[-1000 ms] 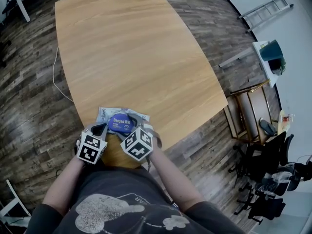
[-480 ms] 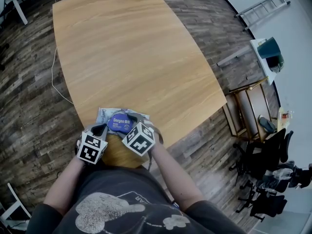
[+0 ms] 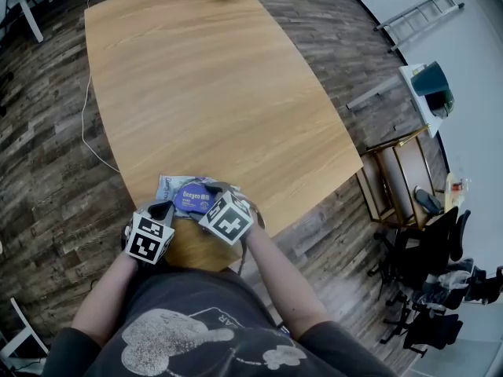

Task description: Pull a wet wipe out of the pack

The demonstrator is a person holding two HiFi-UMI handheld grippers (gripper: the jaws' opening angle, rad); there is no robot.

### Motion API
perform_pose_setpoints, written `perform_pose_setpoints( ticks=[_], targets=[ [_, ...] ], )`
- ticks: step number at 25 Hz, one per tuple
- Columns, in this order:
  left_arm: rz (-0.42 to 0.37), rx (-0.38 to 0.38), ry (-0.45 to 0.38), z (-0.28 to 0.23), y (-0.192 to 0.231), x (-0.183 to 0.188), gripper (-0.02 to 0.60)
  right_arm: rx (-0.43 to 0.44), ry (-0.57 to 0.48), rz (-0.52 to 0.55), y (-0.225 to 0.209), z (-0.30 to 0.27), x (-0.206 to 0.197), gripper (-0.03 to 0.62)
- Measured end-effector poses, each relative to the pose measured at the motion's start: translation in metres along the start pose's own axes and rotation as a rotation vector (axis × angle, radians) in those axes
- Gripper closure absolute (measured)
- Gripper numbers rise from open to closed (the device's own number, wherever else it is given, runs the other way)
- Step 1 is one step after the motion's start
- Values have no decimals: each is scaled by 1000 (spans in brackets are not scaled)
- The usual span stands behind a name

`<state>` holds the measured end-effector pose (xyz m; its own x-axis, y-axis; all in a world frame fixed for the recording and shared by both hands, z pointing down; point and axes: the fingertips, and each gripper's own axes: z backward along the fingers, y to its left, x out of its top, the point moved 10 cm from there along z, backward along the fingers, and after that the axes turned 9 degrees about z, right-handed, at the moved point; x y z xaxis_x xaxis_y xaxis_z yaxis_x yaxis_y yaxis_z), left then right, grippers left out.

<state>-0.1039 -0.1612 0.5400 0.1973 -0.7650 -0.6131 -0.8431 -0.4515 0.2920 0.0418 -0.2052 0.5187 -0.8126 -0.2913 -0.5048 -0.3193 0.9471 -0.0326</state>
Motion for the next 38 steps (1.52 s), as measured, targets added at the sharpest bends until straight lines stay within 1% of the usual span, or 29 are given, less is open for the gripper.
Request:
perform_pose_setpoints(
  ticks=[11,16,19,23,28,29,30,31,33,35,38],
  targets=[
    [7,-16,-5,0,2,0,565,31,4,-35,-3,3,2,272],
    [4,-3,-5,-2,2,1,565,83,-49,-109,-12,6,-2,270],
    [-1,0,-8,-3,2,0,565,88,-63,-108,-12,8,-1,267],
    [-2,0,-12,-4,3,-2,563,29,-79,-82,-5,12,-1,266],
    [-23,10,-34,-4,2,-3,563,-107,-200,-130,-2,35,-3,273],
    [-23,10,-32,-4,2,-3,563,-131,-217,-148,-4,40,-4,286],
    [-23,10,-33,-4,2,-3,563,-152,-231,-168,-7,44,-5,329],
    [-22,11,-35,-3,3,-3,563,-170,-245,-188,-10,47,-6,352],
    [-21,14,-33,-2,4,-2,563,-213,-273,-222,-17,52,-9,376],
    [-18,7,-30,-2,4,-3,563,-264,-292,-251,-25,56,-10,425],
    [-14,-2,-32,-2,4,-3,563,-306,-300,-305,-36,56,-12,425]
  ],
)
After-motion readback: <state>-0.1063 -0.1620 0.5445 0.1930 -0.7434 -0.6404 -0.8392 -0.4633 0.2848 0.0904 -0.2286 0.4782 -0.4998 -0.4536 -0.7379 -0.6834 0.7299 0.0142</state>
